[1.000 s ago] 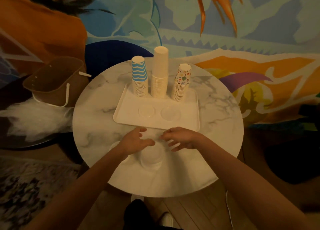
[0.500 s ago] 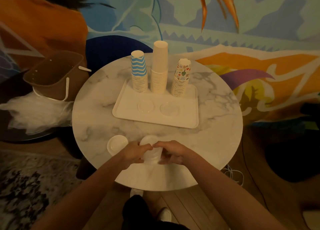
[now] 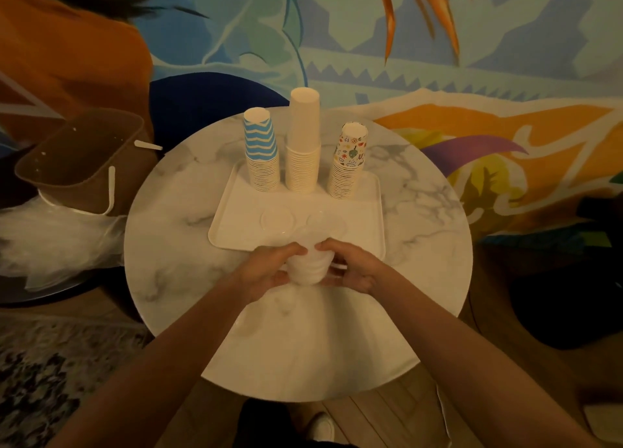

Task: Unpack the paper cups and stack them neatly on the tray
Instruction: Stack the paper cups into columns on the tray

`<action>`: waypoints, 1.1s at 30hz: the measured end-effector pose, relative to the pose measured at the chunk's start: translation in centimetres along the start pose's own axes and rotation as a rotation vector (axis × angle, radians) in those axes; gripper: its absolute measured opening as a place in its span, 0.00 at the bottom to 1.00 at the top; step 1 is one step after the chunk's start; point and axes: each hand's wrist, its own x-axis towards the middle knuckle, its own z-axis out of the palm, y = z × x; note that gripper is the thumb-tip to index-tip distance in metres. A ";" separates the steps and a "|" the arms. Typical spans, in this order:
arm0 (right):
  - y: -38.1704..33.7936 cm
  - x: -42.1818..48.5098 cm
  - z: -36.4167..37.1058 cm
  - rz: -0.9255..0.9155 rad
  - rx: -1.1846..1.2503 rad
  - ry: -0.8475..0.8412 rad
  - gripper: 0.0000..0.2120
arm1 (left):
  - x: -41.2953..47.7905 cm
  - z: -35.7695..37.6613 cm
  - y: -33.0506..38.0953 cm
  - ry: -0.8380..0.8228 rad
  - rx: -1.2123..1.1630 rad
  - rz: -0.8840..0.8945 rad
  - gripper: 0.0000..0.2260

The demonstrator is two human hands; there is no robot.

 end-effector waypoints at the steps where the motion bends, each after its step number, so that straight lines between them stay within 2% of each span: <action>1: -1.0 0.4 -0.1 -0.026 -0.006 0.018 0.06 | 0.6 0.3 0.9 -0.019 -0.013 0.012 0.14; 7: -5.7 3.6 -1.1 -0.153 0.014 0.140 0.08 | 5.8 2.2 6.0 -0.009 -0.008 0.047 0.19; 15: -6.6 7.0 -2.8 -0.153 -0.048 0.255 0.12 | 10.4 3.1 7.0 -0.074 0.053 -0.018 0.18; 20: -6.0 7.8 -3.0 -0.134 -0.102 0.283 0.13 | 11.6 3.4 6.4 -0.047 0.122 -0.035 0.19; 27: -5.5 8.2 -3.3 -0.102 -0.207 0.275 0.21 | 12.2 3.5 5.9 -0.031 0.146 -0.047 0.19; 33: -5.2 8.6 -3.0 -0.098 -0.165 0.257 0.22 | 12.4 3.4 6.0 -0.045 0.170 -0.056 0.17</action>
